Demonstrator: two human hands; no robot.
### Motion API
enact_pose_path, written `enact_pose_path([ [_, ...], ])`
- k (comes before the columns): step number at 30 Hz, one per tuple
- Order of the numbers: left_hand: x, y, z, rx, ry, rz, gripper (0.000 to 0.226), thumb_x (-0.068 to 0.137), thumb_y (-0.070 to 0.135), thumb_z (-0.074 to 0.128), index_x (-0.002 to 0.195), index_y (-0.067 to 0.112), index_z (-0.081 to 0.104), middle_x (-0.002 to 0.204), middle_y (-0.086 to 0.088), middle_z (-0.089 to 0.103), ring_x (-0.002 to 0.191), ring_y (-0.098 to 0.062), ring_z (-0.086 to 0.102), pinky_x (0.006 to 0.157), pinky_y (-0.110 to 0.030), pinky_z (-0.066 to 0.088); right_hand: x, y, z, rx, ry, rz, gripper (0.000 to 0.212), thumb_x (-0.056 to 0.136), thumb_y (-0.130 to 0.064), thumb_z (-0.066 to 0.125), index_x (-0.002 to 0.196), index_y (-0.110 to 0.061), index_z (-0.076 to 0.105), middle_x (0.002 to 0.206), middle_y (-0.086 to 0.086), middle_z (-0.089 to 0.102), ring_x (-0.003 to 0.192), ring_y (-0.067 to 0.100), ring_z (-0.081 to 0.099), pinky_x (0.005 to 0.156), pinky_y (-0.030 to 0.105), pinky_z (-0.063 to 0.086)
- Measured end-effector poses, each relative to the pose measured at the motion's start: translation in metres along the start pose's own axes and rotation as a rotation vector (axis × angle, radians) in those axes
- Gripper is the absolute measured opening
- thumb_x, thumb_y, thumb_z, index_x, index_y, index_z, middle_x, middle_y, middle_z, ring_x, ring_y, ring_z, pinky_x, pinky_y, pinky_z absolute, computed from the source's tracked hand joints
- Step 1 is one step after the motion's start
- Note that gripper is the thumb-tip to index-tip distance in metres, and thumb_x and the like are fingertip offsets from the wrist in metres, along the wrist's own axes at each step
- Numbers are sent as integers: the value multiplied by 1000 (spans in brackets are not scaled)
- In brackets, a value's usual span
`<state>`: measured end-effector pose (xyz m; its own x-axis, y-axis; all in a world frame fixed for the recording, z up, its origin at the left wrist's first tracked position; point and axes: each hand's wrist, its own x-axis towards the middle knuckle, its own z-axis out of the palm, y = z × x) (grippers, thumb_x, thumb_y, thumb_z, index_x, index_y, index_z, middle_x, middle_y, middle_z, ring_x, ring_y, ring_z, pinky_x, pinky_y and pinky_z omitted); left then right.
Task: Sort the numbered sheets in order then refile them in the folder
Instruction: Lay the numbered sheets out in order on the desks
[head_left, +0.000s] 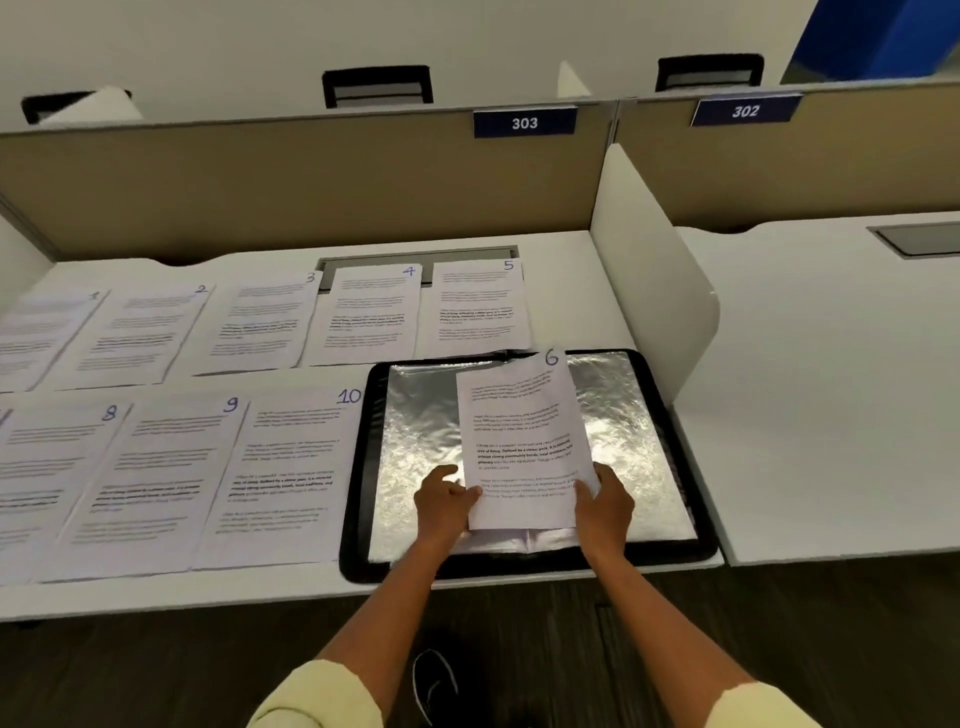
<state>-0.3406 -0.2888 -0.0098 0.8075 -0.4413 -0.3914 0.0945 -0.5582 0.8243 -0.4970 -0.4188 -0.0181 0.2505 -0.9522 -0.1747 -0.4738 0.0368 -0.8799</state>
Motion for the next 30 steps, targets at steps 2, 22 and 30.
enact_pose_path([
  [2,13,4,2,-13,-33,-13,28,77,11,80,101,7,66,90,-11,71,83,-22,69,74,-37,59,5,-6,-1,28,28,-4,14,98,-7,56,90,-17,64,84,-5,64,81,17,64,72,32,55],
  [22,128,74,14,-240,-208,51,11,76,7,81,78,11,72,86,-6,75,83,-23,72,82,-44,59,72,-43,30,732,269,425,21,83,-18,80,97,-7,69,92,9,73,81,26,69,73,38,59],
  [30,158,112,48,-207,-167,76,13,76,9,82,74,14,70,82,-6,74,81,-22,71,80,-36,59,126,-59,34,479,215,389,24,88,-9,74,69,-4,61,60,8,61,49,14,51,53,25,48],
])
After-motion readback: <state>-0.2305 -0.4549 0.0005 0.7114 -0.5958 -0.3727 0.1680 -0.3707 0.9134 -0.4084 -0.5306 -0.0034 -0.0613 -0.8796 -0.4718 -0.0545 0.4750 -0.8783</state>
